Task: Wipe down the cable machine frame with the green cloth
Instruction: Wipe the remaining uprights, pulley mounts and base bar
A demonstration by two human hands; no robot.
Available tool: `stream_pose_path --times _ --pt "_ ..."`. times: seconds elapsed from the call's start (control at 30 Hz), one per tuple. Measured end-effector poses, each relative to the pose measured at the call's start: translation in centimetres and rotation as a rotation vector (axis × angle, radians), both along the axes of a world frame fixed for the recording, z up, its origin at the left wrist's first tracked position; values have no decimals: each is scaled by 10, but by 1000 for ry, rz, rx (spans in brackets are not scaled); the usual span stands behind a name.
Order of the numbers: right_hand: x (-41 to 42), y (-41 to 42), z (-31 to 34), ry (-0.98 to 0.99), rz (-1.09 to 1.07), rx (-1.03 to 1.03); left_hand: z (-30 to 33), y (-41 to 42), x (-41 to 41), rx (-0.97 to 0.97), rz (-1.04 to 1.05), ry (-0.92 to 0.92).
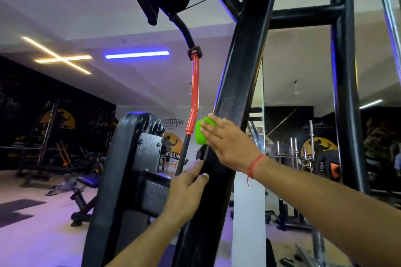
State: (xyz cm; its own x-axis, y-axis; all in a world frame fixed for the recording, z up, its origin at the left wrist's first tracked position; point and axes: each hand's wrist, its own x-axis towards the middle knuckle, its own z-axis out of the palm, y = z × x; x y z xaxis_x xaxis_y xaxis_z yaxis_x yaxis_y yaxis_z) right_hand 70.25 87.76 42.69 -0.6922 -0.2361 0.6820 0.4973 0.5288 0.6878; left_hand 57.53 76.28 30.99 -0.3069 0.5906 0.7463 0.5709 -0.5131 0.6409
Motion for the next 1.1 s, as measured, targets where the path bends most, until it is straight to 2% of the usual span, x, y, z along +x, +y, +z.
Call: stream_pose_path --times 0.07,0.1,0.17,0.23,0.27,0.33,0.4,0.53,0.63,0.8,0.97,1.03,1.1 --pt "4 1 -10 -224 -11 112 -17 -2 -3 7 90 170" --pt "8 1 -5 -225 -2 138 -24 -3 -5 6 131 244" --pt "11 4 -5 -39 23 59 -37 -5 -12 -17 212 381" --pt "8 8 -36 114 64 -30 -50 -5 -20 -32 298 492" --pt "5 10 -58 87 79 -29 -56 -5 -25 -41 334 546" --pt "5 10 -88 -89 79 13 -68 -6 -37 -39 386 657" --pt "6 8 -90 -152 76 29 -77 -12 -47 -30 421 700" --pt "-7 3 -127 -12 99 -49 -92 -28 -71 -64 504 593" --pt "-30 -1 -157 -171 128 27 -104 -36 -92 -97 528 439" --pt "-84 -25 -136 -230 14 -17 -110 -37 -87 -35 504 188" --pt "-42 -10 -146 -298 42 28 -115 -31 -85 -51 479 188" --pt "-49 -11 -143 -250 21 -26 -115 -32 -90 -50 470 193" --pt "-80 -19 -135 -155 14 -164 -115 -34 -92 -51 458 189"
